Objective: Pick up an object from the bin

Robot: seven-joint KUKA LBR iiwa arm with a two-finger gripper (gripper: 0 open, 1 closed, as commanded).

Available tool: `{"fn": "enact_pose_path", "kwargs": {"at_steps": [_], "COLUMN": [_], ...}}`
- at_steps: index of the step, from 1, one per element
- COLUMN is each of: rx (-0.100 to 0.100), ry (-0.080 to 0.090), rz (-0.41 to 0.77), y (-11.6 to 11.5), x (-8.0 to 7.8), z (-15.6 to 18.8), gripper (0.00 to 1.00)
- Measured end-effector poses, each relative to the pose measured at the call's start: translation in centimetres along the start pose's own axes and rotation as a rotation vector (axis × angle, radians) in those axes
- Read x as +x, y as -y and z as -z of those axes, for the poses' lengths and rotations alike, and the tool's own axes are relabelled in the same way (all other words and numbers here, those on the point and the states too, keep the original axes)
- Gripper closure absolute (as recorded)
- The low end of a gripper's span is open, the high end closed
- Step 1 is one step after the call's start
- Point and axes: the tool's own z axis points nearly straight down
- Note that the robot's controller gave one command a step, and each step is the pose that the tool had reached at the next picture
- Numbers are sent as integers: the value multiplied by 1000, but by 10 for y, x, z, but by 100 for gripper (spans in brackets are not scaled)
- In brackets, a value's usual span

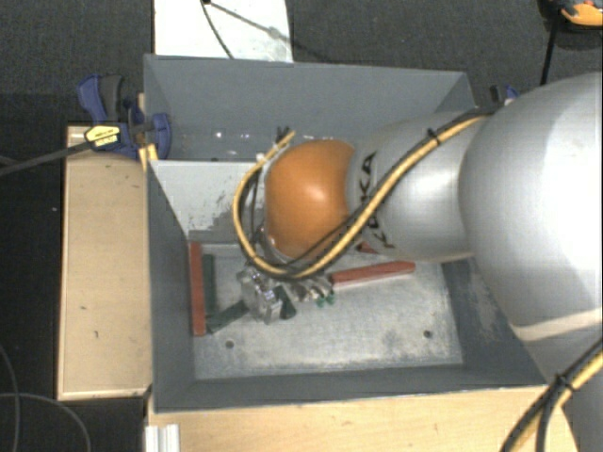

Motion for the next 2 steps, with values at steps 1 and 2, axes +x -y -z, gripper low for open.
{"fn": "enact_pose_path", "kwargs": {"at_steps": [1, 2], "rx": [0, -1], "ry": [0, -6], "rz": [-2, -3], "y": [0, 11], "x": [0, -5], "z": [0, 51], "gripper": [100, 100]}}
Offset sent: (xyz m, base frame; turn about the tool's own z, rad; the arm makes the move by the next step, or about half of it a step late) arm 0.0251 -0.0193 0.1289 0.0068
